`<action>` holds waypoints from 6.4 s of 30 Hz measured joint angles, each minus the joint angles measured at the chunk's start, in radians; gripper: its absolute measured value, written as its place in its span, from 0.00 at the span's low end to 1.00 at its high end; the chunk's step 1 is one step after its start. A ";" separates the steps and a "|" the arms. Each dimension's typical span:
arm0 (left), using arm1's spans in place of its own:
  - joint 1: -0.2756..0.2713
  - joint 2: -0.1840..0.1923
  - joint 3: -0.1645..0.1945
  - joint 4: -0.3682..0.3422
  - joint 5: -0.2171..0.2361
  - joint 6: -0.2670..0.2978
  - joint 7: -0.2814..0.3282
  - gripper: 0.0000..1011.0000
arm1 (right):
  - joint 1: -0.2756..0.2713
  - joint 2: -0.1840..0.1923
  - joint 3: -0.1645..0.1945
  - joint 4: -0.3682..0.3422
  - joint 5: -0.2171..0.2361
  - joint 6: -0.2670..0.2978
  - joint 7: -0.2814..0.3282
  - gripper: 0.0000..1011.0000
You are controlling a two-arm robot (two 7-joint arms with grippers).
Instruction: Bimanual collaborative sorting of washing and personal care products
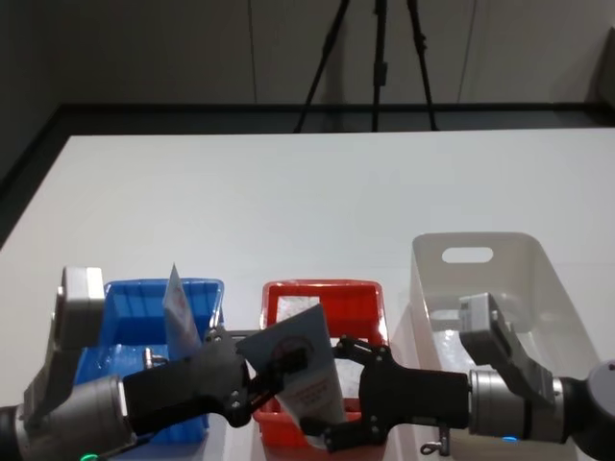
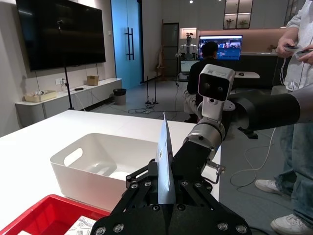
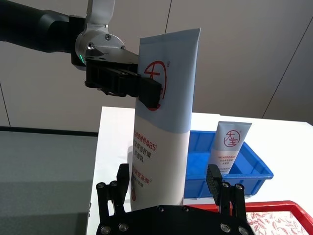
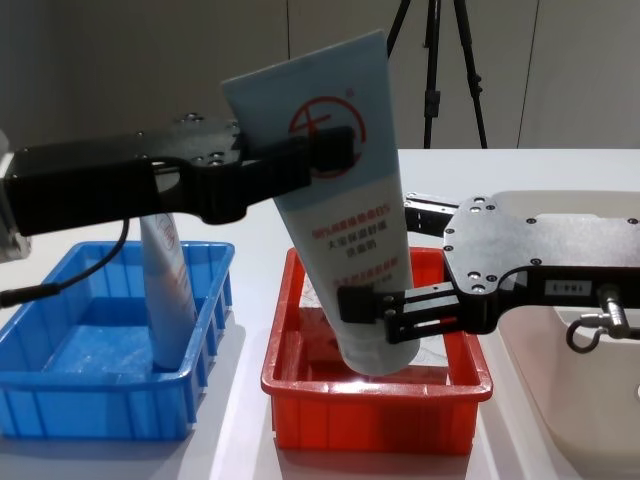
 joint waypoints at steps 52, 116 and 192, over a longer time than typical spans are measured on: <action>0.000 0.000 0.000 0.000 0.000 0.000 0.000 0.16 | 0.010 -0.011 -0.011 0.012 -0.003 0.004 0.003 0.53; 0.000 0.000 0.000 0.000 0.000 0.000 0.000 0.99 | 0.010 -0.011 -0.011 0.012 -0.003 0.004 0.003 0.48; 0.000 0.000 0.000 0.000 0.000 0.000 0.000 0.99 | -0.119 0.048 0.249 -0.022 0.008 0.029 -0.250 0.48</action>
